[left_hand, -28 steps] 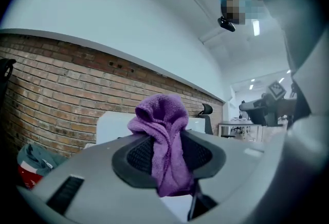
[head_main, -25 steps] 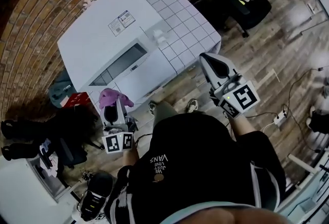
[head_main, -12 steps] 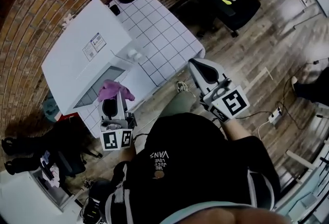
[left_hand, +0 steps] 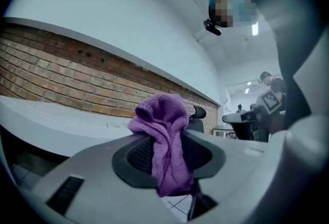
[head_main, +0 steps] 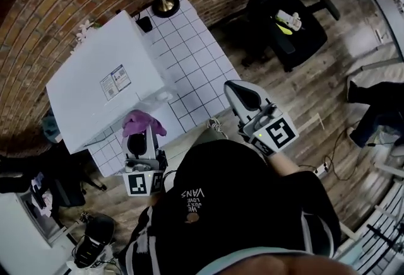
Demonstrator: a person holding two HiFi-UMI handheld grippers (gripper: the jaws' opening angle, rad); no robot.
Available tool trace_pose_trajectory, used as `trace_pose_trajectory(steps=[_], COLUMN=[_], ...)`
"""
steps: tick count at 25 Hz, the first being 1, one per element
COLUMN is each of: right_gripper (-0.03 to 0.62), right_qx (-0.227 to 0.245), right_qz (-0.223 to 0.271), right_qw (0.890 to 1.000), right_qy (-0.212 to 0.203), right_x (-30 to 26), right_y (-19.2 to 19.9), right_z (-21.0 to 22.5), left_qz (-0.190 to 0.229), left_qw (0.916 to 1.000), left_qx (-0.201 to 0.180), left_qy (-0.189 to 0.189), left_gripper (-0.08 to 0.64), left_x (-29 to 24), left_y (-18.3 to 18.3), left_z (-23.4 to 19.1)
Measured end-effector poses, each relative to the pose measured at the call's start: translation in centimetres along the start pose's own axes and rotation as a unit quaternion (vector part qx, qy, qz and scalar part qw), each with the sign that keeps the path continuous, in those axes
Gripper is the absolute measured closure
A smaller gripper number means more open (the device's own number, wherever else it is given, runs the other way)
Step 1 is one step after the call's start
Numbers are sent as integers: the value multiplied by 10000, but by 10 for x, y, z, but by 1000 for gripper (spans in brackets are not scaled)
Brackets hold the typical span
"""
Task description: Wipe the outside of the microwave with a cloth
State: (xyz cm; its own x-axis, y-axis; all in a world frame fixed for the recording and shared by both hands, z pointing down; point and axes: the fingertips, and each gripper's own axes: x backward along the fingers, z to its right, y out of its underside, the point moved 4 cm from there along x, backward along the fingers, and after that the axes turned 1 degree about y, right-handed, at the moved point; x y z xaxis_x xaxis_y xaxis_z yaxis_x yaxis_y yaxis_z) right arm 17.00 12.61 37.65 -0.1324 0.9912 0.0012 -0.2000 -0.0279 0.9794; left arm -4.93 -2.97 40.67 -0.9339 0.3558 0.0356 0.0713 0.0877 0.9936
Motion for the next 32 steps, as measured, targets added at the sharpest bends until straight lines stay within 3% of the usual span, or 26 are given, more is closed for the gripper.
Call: trace_pose_trajectory(steps=[3, 9, 16, 21, 32], right_gripper=[594, 594, 594, 594, 594], right_qx=[31, 191, 117, 155, 116], right_qz=[98, -192, -331, -484, -865], right_qw=[9995, 9958, 9839, 9717, 9384], right_qy=[-290, -878, -1751, -2306, -3344], right_x=[-25, -61, -95, -108, -127], right_y=[-9, -1, -2, -10, -17], right_z=[4, 2, 12, 41, 120], left_qz=[7, 42, 147, 220, 383], left_qw=[9999, 9982, 9911, 9807, 9472], left_qx=[-21, -73, -158, -152, -10], left_qy=[-152, -589, -1317, -1936, -3185], left_gripper=[419, 419, 419, 419, 419], left_x=[-2, 10, 7, -16, -91], left_y=[2, 5, 6, 9, 37], left_z=[-2, -2, 17, 45, 97])
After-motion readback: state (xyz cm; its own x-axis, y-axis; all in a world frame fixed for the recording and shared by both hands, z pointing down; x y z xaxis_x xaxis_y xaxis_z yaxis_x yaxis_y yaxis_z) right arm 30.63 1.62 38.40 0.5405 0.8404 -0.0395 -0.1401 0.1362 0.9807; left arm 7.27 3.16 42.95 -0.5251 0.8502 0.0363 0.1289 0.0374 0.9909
